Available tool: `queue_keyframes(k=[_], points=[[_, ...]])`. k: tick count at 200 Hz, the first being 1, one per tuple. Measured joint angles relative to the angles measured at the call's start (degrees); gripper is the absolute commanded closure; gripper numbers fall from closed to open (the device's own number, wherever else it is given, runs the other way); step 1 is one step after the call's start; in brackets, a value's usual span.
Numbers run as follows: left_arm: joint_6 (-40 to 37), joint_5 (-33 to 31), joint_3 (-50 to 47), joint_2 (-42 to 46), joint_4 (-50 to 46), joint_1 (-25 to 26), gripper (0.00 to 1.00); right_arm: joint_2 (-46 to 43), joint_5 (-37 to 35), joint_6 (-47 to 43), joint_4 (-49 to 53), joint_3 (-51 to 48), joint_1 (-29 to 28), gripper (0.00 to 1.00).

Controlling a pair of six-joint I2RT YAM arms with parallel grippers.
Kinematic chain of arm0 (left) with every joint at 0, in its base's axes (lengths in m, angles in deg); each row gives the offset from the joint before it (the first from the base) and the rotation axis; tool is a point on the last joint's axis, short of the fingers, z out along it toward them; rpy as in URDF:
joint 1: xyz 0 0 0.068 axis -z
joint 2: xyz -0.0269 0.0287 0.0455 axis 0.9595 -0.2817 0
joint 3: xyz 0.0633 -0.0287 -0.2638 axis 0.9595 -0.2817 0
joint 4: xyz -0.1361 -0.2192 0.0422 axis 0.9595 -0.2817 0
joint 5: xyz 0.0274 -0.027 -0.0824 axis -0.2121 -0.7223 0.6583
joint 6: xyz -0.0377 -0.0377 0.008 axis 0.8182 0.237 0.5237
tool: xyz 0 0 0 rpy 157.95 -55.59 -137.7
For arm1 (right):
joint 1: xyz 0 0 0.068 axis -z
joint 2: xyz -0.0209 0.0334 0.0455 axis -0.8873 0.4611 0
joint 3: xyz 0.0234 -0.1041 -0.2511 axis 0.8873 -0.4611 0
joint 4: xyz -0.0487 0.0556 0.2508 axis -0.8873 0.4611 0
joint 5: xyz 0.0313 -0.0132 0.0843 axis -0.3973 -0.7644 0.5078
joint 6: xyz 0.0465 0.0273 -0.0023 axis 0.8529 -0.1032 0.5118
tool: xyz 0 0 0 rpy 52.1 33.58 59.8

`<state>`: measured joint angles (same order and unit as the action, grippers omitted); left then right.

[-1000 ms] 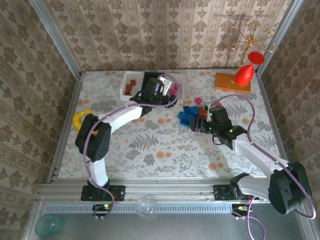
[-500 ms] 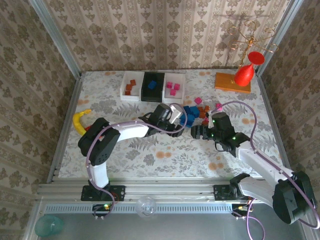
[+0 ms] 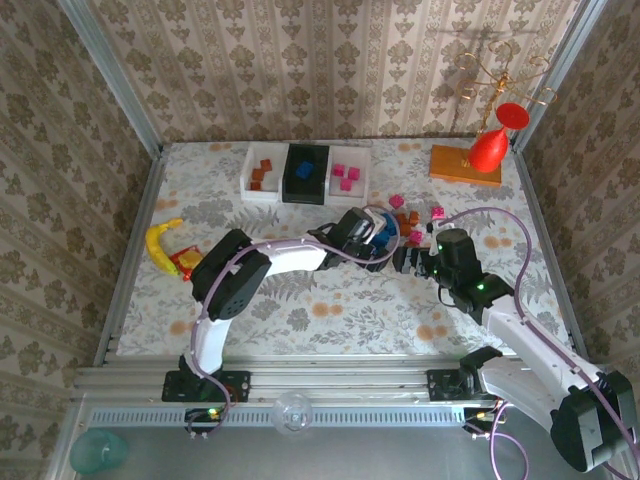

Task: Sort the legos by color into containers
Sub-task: Pick up the lego from the center of the table.

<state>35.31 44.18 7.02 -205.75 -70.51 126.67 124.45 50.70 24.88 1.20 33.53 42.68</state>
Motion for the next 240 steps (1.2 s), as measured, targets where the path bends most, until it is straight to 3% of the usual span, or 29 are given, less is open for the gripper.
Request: queue_keyframes(k=[52,112,147,181,208,240], points=[[2.1,-3.1,4.7,-5.2,-2.4,0.6,0.09,0.0,-0.4,0.2,0.0,-0.2,0.4,0.02],[4.0,-6.5,5.8,-6.6,-1.0,1.1,0.31,0.0,-0.7,0.2,0.1,-0.6,0.6,0.02],[4.3,-7.2,1.0,-4.2,2.4,1.3,0.4,0.0,-0.7,0.2,0.1,-0.6,0.6,0.02],[4.2,-8.3,-9.2,5.2,3.3,0.9,0.43,0.0,-0.6,0.2,0.1,-0.6,0.6,0.03],[4.1,-8.6,-14.0,14.0,4.1,-3.0,0.45,0.0,0.1,0.3,-1.2,-0.6,0.4,0.03],[2.9,-8.3,-12.7,17.8,4.7,-12.0,0.45,1.0,0.3,0.4,-3.5,-0.6,-1.1,0.03]])
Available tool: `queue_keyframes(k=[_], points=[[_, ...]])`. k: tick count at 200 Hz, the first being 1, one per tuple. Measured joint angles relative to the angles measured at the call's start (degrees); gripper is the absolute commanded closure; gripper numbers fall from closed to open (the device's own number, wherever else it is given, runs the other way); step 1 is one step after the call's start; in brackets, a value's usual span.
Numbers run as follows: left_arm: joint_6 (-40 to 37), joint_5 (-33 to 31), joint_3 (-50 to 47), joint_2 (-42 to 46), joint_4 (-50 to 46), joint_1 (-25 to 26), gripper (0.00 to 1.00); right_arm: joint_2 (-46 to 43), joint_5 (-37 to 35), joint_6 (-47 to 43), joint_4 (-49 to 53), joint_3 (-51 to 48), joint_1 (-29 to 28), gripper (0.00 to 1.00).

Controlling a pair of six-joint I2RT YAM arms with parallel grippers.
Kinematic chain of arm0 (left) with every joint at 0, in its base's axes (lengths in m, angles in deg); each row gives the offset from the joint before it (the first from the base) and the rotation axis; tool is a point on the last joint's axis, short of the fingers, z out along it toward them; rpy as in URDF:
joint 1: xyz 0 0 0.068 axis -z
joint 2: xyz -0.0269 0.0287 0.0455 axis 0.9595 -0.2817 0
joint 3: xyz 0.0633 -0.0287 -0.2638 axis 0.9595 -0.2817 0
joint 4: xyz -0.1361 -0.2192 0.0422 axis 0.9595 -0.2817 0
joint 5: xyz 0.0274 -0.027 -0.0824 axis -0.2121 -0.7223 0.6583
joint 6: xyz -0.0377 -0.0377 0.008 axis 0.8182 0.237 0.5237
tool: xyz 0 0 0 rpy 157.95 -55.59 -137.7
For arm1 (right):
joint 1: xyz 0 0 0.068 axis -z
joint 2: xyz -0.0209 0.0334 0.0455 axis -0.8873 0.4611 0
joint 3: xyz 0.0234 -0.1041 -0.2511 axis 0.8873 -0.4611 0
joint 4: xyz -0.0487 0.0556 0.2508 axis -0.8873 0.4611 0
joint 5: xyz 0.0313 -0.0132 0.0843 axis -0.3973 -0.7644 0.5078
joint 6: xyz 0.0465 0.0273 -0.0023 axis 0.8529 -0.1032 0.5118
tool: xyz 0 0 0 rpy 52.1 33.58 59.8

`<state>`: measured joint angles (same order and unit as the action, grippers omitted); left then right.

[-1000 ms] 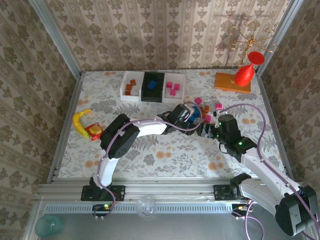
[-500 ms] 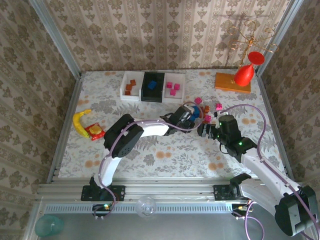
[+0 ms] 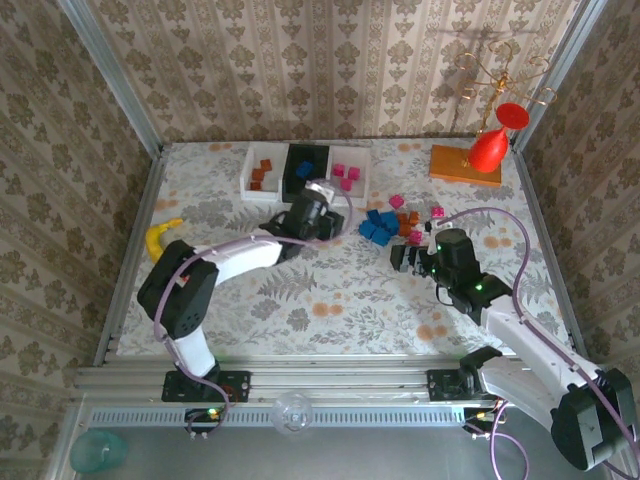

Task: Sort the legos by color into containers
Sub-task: Pick up the lego from the center of the table, then place the lego in the container.

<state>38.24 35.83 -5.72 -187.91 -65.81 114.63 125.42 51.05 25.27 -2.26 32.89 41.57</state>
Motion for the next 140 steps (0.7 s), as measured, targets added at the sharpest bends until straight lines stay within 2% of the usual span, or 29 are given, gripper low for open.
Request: queue_keyframes(k=[32,84,110,140], points=[[-1.3,1.3,7.1,-2.9,-2.1,-6.7,0.45,3.1,0.2,0.0,-1.3,0.1,-1.6,0.03],[-2.9,2.8,24.4,-15.4,-6.3,-11.3,0.43,4.9,0.1,0.7,-2.8,0.9,-2.9,0.03],[-3.0,3.0,31.9,-22.2,-10.1,-12.8,0.35,6.1,0.1,1.3,-3.1,0.9,-3.0,0.03],[-3.9,3.4,35.2,-24.9,-14.2,-13.6,0.19,6.7,0.1,1.5,-3.1,0.9,-3.5,0.03]])
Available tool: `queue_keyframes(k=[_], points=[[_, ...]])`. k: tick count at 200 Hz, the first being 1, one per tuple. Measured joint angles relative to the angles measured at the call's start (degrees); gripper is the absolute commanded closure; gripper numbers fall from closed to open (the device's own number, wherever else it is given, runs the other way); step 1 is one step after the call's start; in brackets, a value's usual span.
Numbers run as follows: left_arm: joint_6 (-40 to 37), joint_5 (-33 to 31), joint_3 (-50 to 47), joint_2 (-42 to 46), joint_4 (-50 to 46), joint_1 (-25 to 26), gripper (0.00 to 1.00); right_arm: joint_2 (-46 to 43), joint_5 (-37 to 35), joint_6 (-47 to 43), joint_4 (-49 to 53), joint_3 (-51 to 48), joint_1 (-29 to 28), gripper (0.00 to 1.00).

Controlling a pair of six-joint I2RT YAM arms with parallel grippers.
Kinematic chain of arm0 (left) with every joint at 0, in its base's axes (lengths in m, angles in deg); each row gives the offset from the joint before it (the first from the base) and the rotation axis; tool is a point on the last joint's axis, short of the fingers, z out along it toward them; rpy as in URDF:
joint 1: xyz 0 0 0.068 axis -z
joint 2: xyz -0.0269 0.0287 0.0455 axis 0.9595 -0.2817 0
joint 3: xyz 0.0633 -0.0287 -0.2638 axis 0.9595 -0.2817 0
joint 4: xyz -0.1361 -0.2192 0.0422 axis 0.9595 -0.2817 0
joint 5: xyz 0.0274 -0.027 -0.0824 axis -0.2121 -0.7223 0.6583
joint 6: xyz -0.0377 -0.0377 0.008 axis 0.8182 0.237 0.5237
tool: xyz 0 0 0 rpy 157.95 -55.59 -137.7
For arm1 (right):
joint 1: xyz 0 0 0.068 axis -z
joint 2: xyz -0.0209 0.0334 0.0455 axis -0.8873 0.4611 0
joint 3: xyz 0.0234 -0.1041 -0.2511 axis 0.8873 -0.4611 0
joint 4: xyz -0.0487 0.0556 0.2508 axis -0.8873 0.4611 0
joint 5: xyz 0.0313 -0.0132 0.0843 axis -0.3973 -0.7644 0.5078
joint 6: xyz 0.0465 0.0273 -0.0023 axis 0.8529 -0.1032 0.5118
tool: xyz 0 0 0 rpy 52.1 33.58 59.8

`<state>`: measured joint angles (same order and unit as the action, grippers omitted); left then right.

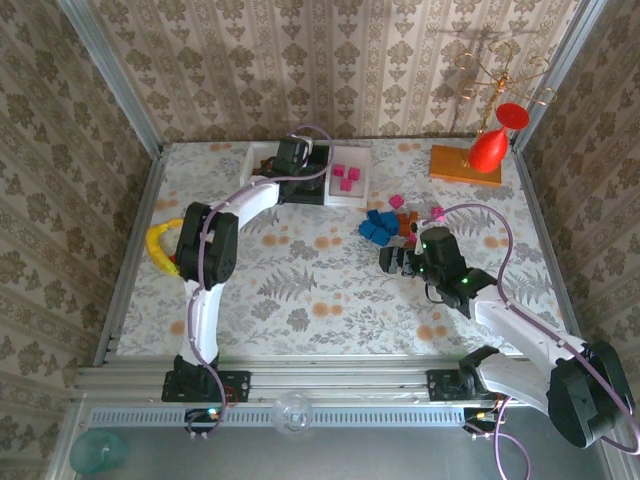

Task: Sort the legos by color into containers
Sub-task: Place the lego in the container, then pick up the lego from the center of the table.

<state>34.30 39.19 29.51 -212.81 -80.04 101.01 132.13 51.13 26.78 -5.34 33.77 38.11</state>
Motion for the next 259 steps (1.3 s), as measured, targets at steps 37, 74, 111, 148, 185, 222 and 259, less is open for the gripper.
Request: queue_keyframes(k=[37,74,111,148,185,222,259], points=[[-1.5,1.3,-0.7,1.8,-0.6,0.0,0.02,0.1,0.0,0.0,0.0,0.0,0.0,0.03],[-1.6,4.1,-11.7,13.0,1.8,0.3,0.0,0.8,-0.3,0.0,0.0,0.0,0.0,0.02],[-1.4,7.0,-23.1,24.3,6.3,3.2,0.0,0.7,-1.9,-0.3,0.0,0.0,0.0,0.02],[-1.2,8.2,-32.3,28.0,10.2,11.1,0.01,-1.0,-3.9,-1.6,0.9,0.1,0.7,0.02],[-1.2,9.1,-34.2,23.7,12.2,18.3,0.07,-3.9,-5.6,-2.5,2.2,0.8,2.7,0.01],[-1.9,9.9,-31.0,15.2,12.6,19.1,0.18,-5.1,-6.2,-3.2,2.9,0.8,3.3,0.01],[-4.0,11.6,-26.3,9.6,12.4,19.0,0.29,-5.5,-6.2,-3.3,3.8,0.8,3.3,0.01]])
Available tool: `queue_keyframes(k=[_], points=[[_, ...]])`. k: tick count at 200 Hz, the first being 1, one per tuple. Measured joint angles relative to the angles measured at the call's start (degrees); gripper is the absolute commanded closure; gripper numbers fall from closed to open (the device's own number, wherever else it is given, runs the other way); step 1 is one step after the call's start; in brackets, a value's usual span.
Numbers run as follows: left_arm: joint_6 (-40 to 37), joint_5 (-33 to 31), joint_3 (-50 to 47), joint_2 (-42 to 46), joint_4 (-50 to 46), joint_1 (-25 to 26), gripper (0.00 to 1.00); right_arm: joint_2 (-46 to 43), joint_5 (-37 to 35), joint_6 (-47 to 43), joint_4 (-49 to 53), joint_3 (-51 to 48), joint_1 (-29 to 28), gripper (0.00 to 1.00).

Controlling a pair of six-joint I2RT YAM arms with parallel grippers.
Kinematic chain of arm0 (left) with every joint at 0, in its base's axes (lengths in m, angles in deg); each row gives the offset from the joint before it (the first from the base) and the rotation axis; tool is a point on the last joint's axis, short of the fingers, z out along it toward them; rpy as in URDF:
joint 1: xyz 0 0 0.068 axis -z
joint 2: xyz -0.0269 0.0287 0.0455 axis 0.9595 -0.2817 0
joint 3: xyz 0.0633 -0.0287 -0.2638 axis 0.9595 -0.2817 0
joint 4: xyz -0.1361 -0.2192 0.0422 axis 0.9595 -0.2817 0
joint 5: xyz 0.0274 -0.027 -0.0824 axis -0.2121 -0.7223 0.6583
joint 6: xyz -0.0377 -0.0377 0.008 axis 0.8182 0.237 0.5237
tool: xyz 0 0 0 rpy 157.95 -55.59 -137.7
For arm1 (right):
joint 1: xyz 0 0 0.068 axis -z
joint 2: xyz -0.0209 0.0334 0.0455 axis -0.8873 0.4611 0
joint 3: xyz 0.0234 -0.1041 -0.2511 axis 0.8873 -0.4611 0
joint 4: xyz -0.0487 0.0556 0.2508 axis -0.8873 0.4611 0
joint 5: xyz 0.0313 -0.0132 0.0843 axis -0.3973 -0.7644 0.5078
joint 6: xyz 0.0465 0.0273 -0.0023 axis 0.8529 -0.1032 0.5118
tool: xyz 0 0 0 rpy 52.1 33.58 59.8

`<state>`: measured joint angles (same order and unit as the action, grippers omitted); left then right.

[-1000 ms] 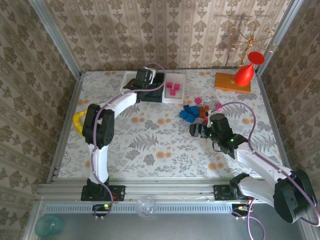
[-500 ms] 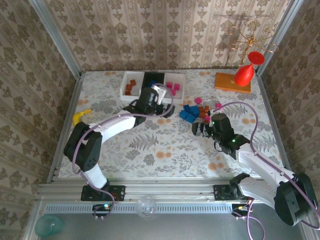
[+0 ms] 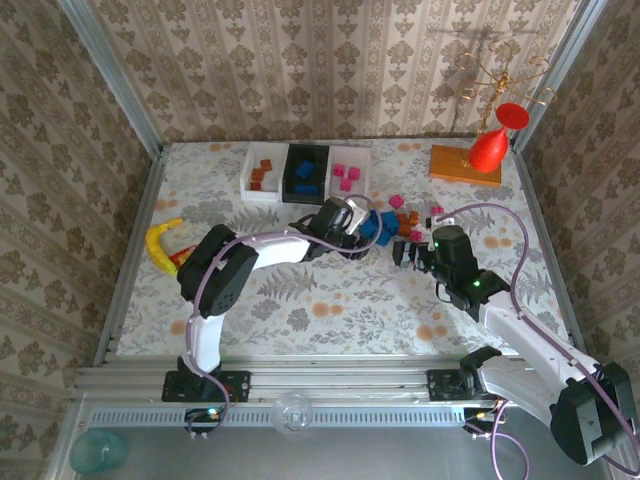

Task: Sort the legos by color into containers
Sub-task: Pick up the lego from the center of the table.

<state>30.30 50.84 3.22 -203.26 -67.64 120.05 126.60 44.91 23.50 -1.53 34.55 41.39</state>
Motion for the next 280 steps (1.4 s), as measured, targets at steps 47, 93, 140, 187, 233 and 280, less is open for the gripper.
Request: queue_keyframes(k=[47,93,140,187,233,280], points=[[-0.9,3.1,3.1,-2.7,-0.1,-1.1,0.42,-0.1,0.0,0.0,0.1,0.0,0.3,0.01],[-1.0,5.6,5.5,-5.0,-0.5,-1.9,0.39,-0.1,0.0,0.0,0.1,0.0,0.3,0.01],[-1.1,7.7,6.6,-6.0,-0.7,-1.9,0.37,-0.1,0.0,0.0,0.1,0.0,0.3,0.01],[-1.1,8.5,9.0,-8.9,-1.2,-2.4,0.4,-0.1,0.0,0.0,0.1,0.0,0.3,0.01],[-1.1,9.2,12.6,-10.6,-2.3,-2.7,0.35,-0.1,0.0,0.0,0.1,0.0,0.3,0.01],[-1.1,9.4,15.9,-13.4,-2.9,-2.7,0.4,-0.1,0.0,0.0,0.1,0.0,0.4,0.0]])
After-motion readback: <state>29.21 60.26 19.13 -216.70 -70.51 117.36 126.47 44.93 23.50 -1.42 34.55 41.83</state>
